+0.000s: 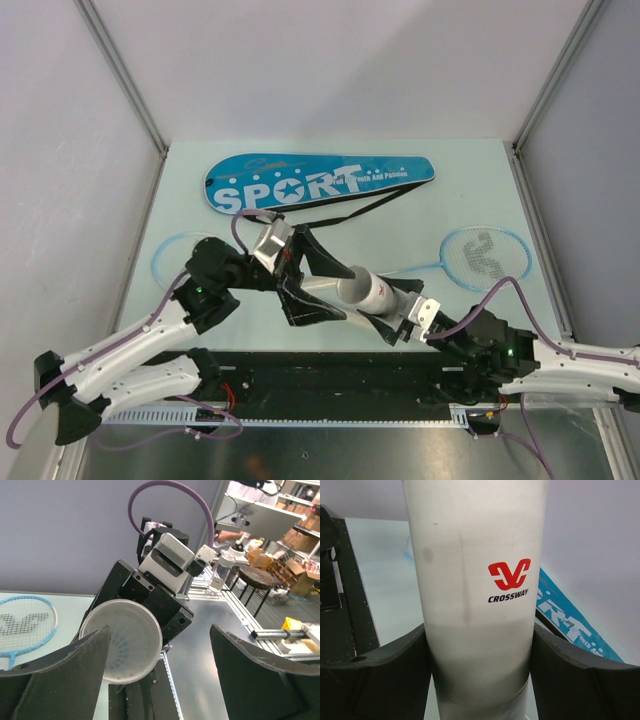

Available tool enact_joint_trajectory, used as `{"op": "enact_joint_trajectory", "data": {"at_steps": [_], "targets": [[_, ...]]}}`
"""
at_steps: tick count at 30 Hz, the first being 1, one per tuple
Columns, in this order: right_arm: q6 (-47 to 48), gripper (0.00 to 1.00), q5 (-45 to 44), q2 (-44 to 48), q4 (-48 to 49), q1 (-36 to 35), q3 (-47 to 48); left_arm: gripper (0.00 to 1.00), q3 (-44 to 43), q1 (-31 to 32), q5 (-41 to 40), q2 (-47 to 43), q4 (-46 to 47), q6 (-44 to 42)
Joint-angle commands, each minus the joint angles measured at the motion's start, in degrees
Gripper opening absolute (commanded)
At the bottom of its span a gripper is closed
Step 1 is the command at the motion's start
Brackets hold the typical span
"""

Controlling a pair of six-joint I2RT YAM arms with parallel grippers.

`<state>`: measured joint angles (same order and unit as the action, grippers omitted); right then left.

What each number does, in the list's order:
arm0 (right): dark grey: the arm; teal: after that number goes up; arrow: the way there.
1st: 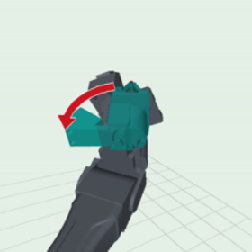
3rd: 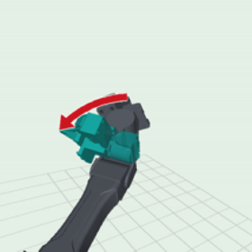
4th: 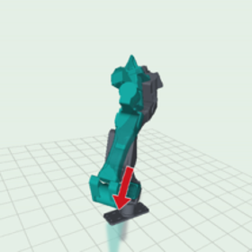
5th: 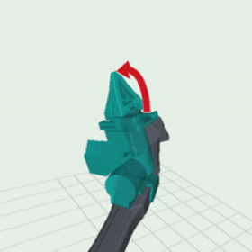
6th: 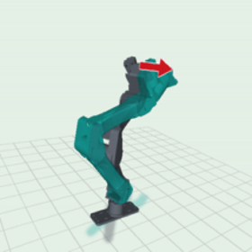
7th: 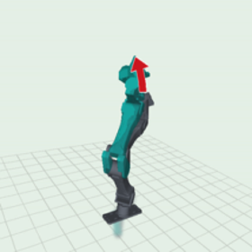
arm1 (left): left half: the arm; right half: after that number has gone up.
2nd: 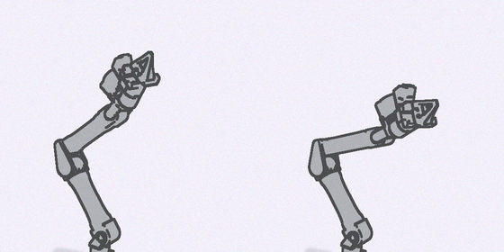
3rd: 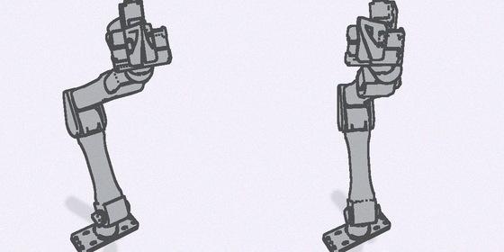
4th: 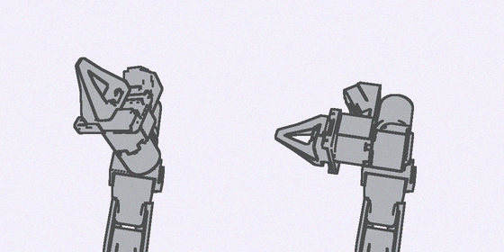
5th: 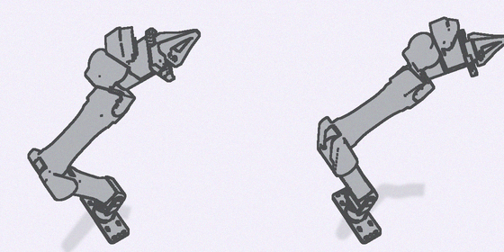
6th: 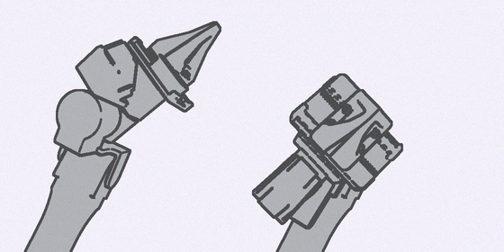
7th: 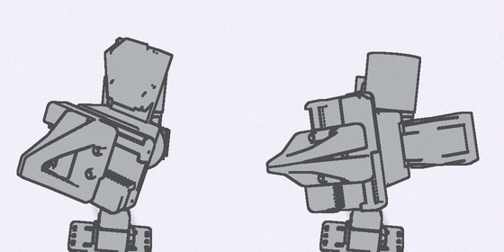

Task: Pack up the badminton gear

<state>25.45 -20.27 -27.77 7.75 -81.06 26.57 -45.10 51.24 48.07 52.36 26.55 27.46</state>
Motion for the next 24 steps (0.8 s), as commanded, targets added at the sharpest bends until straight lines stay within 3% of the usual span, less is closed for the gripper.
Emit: {"op": "enact_joint_trajectory", "data": {"at_steps": [1,7,13,19,22,24], "targets": [[-2.78,0.05,-5.99,0.88,1.40,-0.59,2.52,0.87,-3.50,-1.67,-3.86,-5.84,-3.95,1.63],[-6.20,0.08,-21.44,-2.37,2.01,1.07,4.10,0.91,-9.12,-3.61,-25.95,-13.68,-24.06,-7.50],[-11.90,0.09,-19.55,-8.26,-1.33,13.28,10.43,1.00,-3.86,-3.61,-39.08,-17.38,-30.76,-8.66],[-22.79,0.08,-3.40,-14.06,-9.85,30.85,20.51,1.00,2.47,-3.61,-41.13,-13.79,-28.58,-3.65],[-32.81,0.09,6.10,-17.57,-13.63,38.76,25.01,1.00,8.70,-3.43,-36.92,-9.93,-14.46,0.38],[-39.41,0.09,10.23,-19.24,-15.47,42.89,28.35,1.00,11.69,-0.98,-39.88,-7.46,-3.29,1.46]]}}
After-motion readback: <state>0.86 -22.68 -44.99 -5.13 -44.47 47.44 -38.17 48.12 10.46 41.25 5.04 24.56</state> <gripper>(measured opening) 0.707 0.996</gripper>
